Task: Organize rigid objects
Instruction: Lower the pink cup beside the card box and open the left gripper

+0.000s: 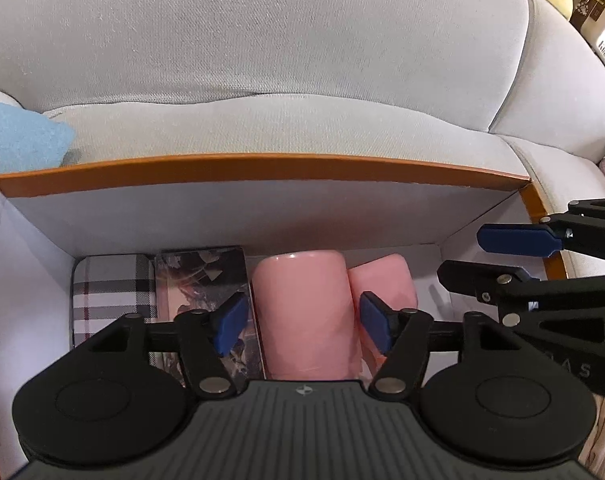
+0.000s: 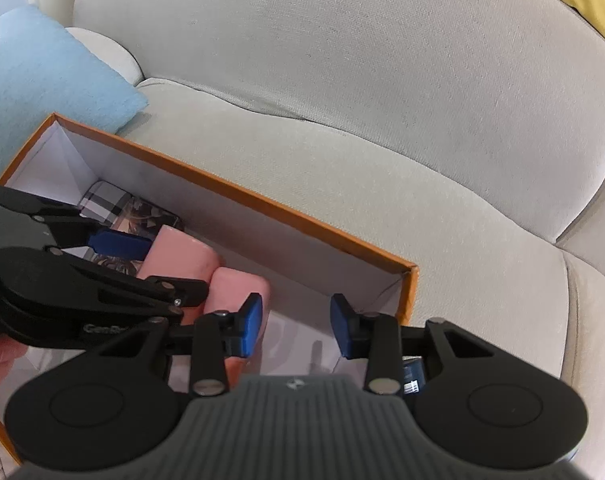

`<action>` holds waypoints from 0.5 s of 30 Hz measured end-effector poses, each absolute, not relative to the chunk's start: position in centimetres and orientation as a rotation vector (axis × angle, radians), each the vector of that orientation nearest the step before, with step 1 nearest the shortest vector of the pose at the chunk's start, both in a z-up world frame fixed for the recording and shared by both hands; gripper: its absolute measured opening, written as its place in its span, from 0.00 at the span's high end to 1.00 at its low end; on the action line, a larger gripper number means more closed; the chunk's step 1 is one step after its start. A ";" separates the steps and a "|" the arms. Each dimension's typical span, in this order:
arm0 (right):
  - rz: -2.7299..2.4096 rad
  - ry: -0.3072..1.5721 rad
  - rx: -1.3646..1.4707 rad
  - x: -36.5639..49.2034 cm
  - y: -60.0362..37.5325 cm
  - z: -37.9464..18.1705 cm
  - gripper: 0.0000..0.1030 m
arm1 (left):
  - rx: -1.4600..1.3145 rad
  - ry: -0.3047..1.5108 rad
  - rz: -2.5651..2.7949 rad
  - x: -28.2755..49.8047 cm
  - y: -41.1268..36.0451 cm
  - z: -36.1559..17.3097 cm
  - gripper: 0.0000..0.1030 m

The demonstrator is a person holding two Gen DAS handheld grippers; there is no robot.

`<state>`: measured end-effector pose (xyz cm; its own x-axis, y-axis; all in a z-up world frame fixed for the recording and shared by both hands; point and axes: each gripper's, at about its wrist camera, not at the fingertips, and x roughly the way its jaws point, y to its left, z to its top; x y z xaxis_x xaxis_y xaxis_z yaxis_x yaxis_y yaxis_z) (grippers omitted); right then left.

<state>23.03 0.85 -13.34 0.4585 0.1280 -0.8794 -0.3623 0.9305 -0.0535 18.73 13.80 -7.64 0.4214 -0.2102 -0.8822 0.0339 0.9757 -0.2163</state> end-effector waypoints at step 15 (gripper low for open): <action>0.481 1.055 -0.435 21.1 1.8 -13.8 0.55 | -0.180 1.147 -0.146 14.6 13.4 -6.5 0.24</action>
<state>21.12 1.79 -13.78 0.4091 0.1657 -0.8973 -0.5690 0.8151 -0.1090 14.61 13.39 -6.45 0.4048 -0.2069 -0.8907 0.0231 0.9761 -0.2162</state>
